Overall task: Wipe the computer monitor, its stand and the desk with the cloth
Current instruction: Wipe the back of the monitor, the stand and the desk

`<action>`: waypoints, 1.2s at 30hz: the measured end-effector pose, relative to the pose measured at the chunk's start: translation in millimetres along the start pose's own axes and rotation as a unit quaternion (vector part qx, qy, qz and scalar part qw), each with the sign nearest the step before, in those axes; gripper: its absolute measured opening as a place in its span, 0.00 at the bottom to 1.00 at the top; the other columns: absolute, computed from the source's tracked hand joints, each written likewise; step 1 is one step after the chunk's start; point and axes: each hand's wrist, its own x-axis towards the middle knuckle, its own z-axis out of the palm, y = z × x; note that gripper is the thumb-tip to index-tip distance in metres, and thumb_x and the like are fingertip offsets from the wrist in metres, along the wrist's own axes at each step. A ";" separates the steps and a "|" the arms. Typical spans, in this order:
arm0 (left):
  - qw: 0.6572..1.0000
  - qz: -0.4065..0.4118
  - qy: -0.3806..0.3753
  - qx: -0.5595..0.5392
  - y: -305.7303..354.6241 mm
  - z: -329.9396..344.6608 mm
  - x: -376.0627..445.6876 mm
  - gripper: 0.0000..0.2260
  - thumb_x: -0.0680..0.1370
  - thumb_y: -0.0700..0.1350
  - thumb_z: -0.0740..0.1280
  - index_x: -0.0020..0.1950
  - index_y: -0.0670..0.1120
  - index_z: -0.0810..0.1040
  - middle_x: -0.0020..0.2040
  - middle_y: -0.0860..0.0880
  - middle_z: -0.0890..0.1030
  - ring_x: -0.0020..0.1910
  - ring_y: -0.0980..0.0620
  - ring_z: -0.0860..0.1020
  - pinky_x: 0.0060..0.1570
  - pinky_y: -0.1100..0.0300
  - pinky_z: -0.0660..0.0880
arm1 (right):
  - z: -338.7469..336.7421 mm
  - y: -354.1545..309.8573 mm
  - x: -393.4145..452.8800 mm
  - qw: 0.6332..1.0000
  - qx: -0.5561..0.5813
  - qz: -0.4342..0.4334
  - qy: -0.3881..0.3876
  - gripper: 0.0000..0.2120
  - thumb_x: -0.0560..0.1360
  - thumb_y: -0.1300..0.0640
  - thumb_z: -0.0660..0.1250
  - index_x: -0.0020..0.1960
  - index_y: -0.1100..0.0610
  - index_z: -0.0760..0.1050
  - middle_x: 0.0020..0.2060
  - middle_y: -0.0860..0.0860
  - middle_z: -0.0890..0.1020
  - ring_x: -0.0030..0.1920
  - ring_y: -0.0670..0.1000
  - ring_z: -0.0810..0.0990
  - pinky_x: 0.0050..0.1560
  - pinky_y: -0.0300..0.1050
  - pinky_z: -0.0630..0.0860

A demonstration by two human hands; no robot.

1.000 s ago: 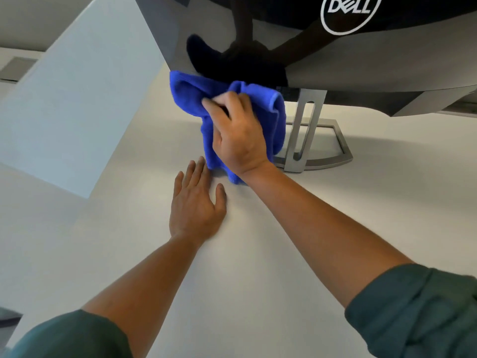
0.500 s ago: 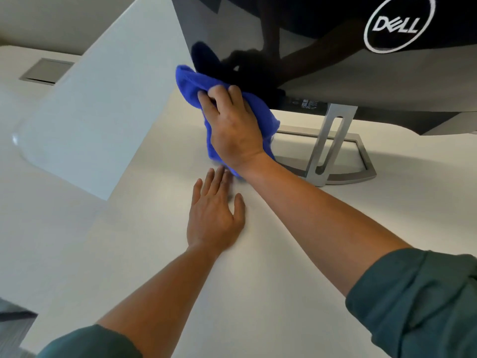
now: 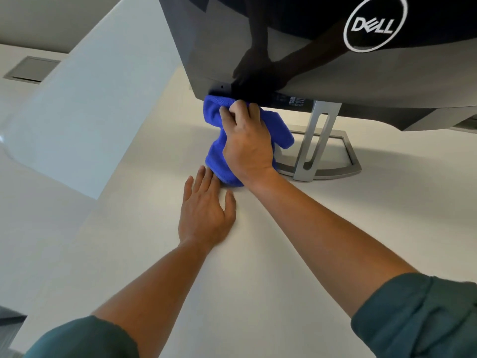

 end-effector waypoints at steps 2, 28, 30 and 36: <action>1.000 -0.003 0.000 -0.006 0.1 0.7 0.0 0.27 0.81 0.53 0.54 0.80 0.50 0.58 0.80 0.52 0.60 0.80 0.54 0.51 0.78 0.53 0.47 | -4.0 5.8 -11.1 1.000 -0.011 0.020 -0.013 0.16 0.72 0.63 0.65 0.60 0.58 0.74 0.53 0.55 0.76 0.53 0.56 0.74 0.47 0.45 0.76; 1.000 -0.007 0.001 0.008 -1.5 3.0 -1.1 0.27 0.82 0.55 0.54 0.80 0.47 0.60 0.80 0.49 0.58 0.80 0.52 0.53 0.78 0.51 0.49 | -44.2 78.1 -90.7 0.981 0.013 0.182 -0.068 0.10 0.75 0.60 0.62 0.55 0.59 0.76 0.56 0.55 0.75 0.52 0.55 0.74 0.46 0.48 0.75; 1.000 -0.008 0.002 0.009 -1.5 3.3 -0.9 0.27 0.82 0.55 0.53 0.80 0.47 0.60 0.80 0.49 0.58 0.80 0.52 0.53 0.78 0.51 0.49 | -35.9 79.2 -105.1 0.984 0.038 0.165 -0.057 0.11 0.74 0.60 0.62 0.54 0.59 0.76 0.55 0.56 0.75 0.51 0.55 0.74 0.45 0.48 0.76; 1.000 -0.006 -0.002 0.012 -1.4 2.5 -1.4 0.27 0.82 0.55 0.53 0.80 0.47 0.59 0.81 0.50 0.58 0.80 0.53 0.52 0.78 0.52 0.48 | -37.4 99.3 -111.2 0.976 0.082 0.200 -0.004 0.04 0.70 0.64 0.65 0.43 0.59 0.77 0.45 0.54 0.78 0.45 0.54 0.76 0.34 0.45 0.75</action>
